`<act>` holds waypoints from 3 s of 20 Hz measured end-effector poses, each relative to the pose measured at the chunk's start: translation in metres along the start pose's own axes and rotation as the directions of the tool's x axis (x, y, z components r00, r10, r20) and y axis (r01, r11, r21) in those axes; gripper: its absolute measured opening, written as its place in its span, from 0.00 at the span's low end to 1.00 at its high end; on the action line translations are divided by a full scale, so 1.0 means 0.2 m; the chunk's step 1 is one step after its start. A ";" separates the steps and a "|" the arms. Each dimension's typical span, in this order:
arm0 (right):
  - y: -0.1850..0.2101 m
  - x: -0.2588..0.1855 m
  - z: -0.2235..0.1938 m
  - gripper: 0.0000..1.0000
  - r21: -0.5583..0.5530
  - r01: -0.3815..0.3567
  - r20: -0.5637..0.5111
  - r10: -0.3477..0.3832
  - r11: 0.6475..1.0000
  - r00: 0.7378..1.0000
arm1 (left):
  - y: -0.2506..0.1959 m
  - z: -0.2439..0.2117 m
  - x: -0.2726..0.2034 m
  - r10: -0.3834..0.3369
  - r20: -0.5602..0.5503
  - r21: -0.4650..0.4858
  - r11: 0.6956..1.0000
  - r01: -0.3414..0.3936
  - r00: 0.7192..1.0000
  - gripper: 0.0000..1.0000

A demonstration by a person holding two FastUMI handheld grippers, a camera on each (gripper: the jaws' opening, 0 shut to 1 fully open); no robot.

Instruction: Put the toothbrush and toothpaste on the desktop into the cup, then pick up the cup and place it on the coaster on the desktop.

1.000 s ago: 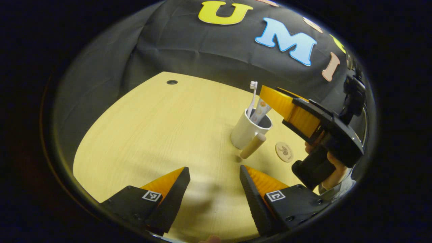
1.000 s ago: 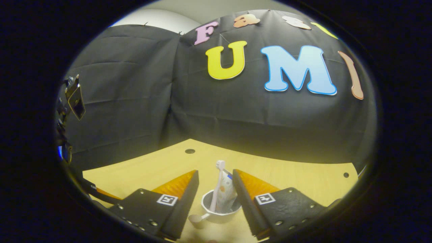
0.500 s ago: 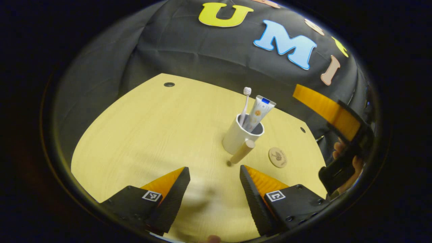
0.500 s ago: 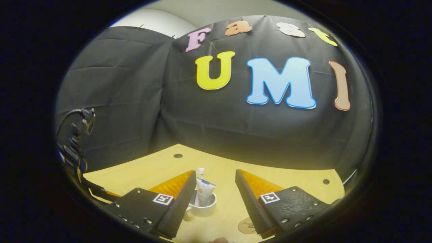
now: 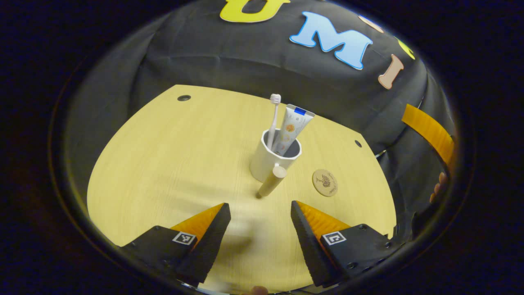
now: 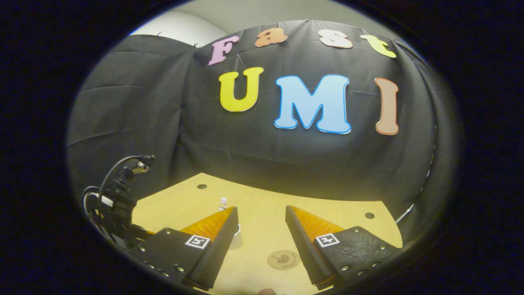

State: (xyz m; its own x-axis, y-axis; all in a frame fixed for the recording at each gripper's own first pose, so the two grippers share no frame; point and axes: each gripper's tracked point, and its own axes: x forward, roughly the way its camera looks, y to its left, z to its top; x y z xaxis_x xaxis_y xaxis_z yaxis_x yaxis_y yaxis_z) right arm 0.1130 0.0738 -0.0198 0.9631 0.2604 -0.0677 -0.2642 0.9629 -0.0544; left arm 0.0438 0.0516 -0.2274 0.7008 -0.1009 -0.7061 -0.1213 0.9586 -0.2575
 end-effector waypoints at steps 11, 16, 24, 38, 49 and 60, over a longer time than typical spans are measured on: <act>-0.28 -0.16 -0.18 0.79 0.080 0.138 -0.126 -0.127 0.987 0.984 | -0.10 0.10 0.33 0.006 -0.220 0.118 0.993 0.021 0.975 1.00; -0.40 -0.21 -0.29 0.79 0.102 0.201 -0.200 -0.178 0.974 0.964 | -0.05 0.16 0.46 0.053 -0.280 0.175 0.984 -0.003 0.959 0.95; -0.51 -0.28 -0.41 0.79 0.133 0.282 -0.282 -0.237 0.950 0.930 | -0.02 0.10 0.61 0.079 -0.404 0.157 0.988 -0.016 0.911 0.80; -0.55 -0.35 -0.46 0.79 0.134 0.303 -0.312 -0.250 0.943 0.917 | 0.00 0.05 0.66 0.139 -0.413 0.185 0.980 -0.066 0.900 0.39; -0.61 -0.41 -0.46 0.79 0.154 0.328 -0.311 -0.270 0.932 0.911 | -0.10 0.11 0.64 0.162 -0.334 0.283 0.957 -0.065 0.929 0.35; -0.66 -0.43 -0.48 0.79 0.179 0.343 -0.308 -0.278 0.922 0.910 | -0.63 0.00 0.66 0.044 -0.375 0.369 0.923 0.105 0.926 0.36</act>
State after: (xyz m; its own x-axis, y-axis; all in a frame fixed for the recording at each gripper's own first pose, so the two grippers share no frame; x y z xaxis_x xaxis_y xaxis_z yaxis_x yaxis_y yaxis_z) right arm 0.0591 -0.0819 -0.1026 0.9340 -0.0527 -0.3534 0.0956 0.9899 0.1051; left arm 0.1517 -0.0819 -0.2877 0.3798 -0.1507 -0.9127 0.2210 0.9729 -0.0687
